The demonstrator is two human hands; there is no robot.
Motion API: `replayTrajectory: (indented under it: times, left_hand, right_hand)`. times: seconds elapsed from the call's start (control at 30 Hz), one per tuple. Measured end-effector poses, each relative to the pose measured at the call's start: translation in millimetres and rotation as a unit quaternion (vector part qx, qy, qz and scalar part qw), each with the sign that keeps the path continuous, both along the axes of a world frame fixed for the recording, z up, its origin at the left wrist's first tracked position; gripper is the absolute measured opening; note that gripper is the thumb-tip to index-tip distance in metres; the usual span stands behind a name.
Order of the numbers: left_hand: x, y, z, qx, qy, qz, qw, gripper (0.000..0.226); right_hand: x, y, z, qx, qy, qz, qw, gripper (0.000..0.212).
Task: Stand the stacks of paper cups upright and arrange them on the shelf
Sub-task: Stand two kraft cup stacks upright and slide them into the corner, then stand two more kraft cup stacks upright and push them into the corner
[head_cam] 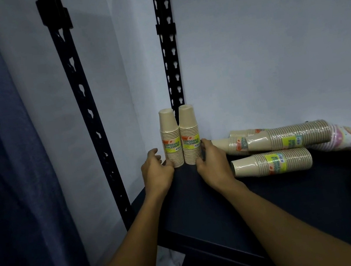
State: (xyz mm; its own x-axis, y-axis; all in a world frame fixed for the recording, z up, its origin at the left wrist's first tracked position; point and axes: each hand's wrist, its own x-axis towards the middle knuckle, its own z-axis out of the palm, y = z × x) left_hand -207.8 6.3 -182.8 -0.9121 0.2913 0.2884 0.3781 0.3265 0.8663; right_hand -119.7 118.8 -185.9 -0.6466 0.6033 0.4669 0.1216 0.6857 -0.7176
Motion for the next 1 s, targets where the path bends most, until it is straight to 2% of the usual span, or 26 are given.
replayTrajectory:
  times: [0.13,0.23,0.5,0.63,0.8,0.9,1.0]
  left_hand:
    - [16,-15,2,0.033,0.040,0.046,0.998,0.037]
    - [31,-22,2,0.020,0.068,0.017,0.997,0.029]
    - [74,-21,2,-0.010,0.096,-0.088,0.991,0.024]
    - [95,-1,3,-0.031,0.064,-0.159,0.985,0.034]
    - [114,33,6,-0.048,0.008,-0.246,0.968,0.069]
    - [121,47,9,-0.051,0.012,-0.274,0.960,0.063]
    - [121,57,7,-0.073,0.036,-0.269,0.960,0.062]
  right_hand:
    - [23,-16,-1,0.018,0.003,0.019,1.000,0.030]
    - [47,-28,1,0.025,-0.017,0.039,0.999,0.042]
    - [136,-24,13,0.156,-0.089,0.108,0.978,0.040]
    - [169,16,39,0.224,-0.109,0.070,0.966,0.033]
    - [190,82,67,0.282,-0.134,-0.039,0.949,0.034]
    - [193,113,73,0.303,-0.184,-0.083,0.931,0.040]
    - [193,129,75,0.280,-0.274,-0.102,0.914,0.047]
